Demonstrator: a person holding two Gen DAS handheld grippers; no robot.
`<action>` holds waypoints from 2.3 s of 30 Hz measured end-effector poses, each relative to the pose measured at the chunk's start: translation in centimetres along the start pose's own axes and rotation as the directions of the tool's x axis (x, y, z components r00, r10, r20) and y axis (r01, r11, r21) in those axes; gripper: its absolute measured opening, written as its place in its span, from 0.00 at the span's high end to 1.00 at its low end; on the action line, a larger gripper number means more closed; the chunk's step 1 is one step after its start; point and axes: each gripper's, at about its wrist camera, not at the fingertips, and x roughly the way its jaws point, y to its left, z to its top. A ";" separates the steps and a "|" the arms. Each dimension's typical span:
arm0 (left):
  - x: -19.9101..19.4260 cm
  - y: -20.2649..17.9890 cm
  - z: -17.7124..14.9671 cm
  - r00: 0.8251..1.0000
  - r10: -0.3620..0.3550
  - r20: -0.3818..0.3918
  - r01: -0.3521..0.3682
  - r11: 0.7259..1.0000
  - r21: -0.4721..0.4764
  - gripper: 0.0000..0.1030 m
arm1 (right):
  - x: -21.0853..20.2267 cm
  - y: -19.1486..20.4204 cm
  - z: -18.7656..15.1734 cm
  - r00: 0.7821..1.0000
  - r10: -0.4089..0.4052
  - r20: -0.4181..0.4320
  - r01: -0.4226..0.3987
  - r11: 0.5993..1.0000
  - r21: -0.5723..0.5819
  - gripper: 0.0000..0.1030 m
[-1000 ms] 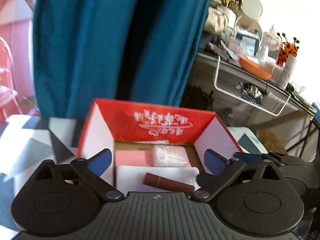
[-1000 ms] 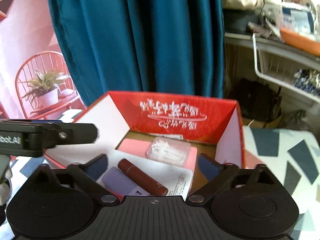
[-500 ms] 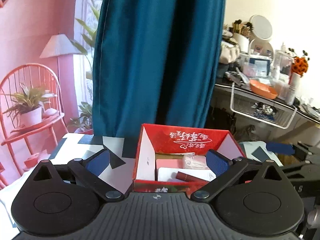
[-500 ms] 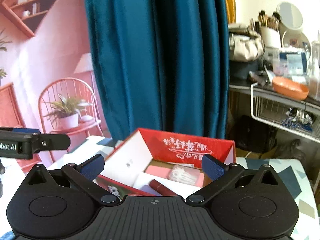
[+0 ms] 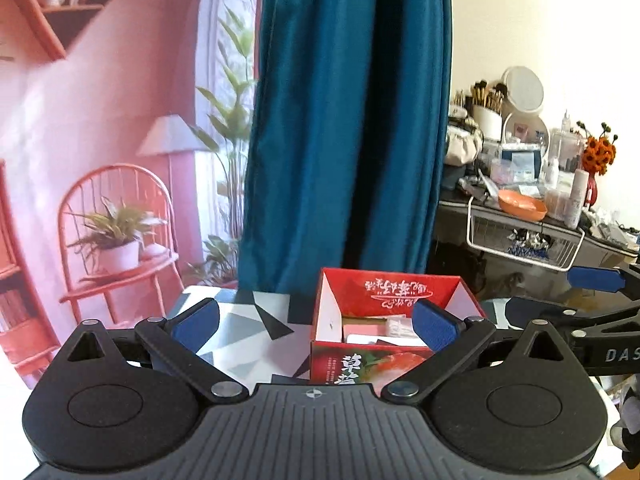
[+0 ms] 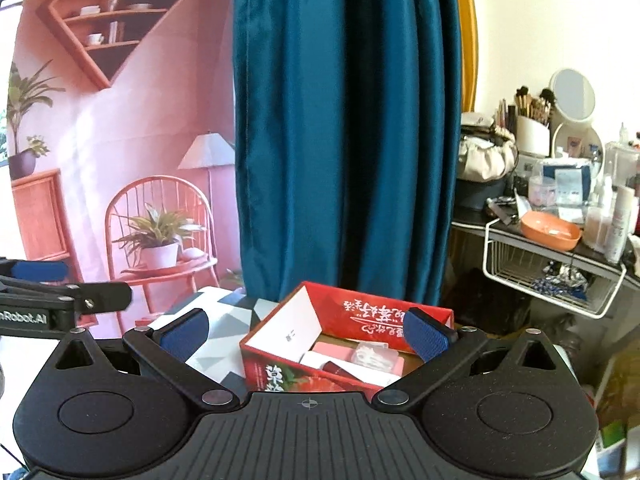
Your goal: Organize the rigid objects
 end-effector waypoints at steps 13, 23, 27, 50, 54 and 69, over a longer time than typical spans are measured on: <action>-5.9 -0.4 -1.1 0.994 0.076 0.076 -0.076 0.997 0.002 0.00 | -5.7 1.9 -2.8 0.999 -0.019 0.044 0.018 1.000 0.016 0.00; -5.8 -0.7 -1.4 0.992 0.102 0.069 -0.103 0.995 0.001 0.00 | -6.4 2.2 -3.2 0.998 -0.043 0.043 0.042 0.999 0.010 0.00; -5.9 -1.0 -1.6 0.993 0.094 0.073 -0.095 0.995 0.015 0.00 | -6.3 2.1 -3.6 0.998 -0.051 0.031 0.050 0.999 0.014 0.00; -5.3 -0.5 -2.1 0.995 0.096 0.020 -0.096 0.995 0.001 0.00 | -6.2 2.0 -4.4 0.999 -0.054 0.008 0.054 0.998 0.019 0.00; -5.2 -0.6 -2.1 0.994 0.111 0.015 -0.112 0.994 0.008 0.00 | -6.1 2.1 -4.5 0.999 -0.049 0.007 0.049 0.999 0.013 0.00; -5.1 -0.5 -2.0 0.993 0.118 0.002 -0.118 0.993 -0.011 0.00 | -6.3 2.0 -4.4 0.999 -0.048 0.007 0.048 0.999 0.013 0.00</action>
